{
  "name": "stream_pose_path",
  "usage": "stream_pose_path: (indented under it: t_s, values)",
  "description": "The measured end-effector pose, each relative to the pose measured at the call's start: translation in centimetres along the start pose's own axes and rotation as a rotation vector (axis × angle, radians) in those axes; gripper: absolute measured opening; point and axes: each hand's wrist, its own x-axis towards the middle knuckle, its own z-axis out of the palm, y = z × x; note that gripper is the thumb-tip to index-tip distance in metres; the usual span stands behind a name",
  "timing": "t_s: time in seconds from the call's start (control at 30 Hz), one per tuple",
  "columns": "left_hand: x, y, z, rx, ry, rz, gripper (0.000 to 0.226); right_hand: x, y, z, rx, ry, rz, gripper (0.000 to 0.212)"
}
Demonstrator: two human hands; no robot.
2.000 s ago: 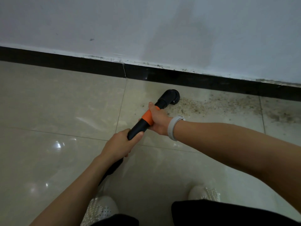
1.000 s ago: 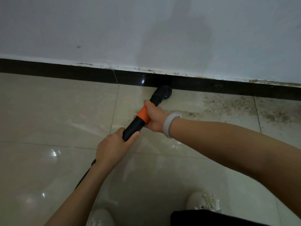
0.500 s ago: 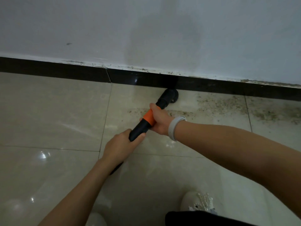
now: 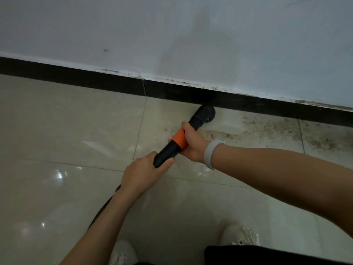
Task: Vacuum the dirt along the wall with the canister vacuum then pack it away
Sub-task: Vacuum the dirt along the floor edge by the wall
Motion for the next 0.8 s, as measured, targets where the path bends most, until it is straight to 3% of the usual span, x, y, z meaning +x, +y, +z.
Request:
stream_pose_path:
  t_s: [0.17, 0.4, 0.8]
  values:
    - [-2.9, -5.6, -2.3, -0.209, 0.115, -0.164, 0.043, -0.2, 3.6, 7.3, -0.146, -0.115, 0.009, 0.029]
    - [-7.6, -11.4, -3.3, -0.457, 0.172, -0.298, 0.042, -0.7, 9.9, 13.6, -0.241, -0.096, -0.009, 0.030]
    - [-7.6, -10.7, -2.3, -0.426, 0.038, -0.219, 0.043, -1.4, 10.5, 10.1, -0.092, -0.009, -0.052, 0.022]
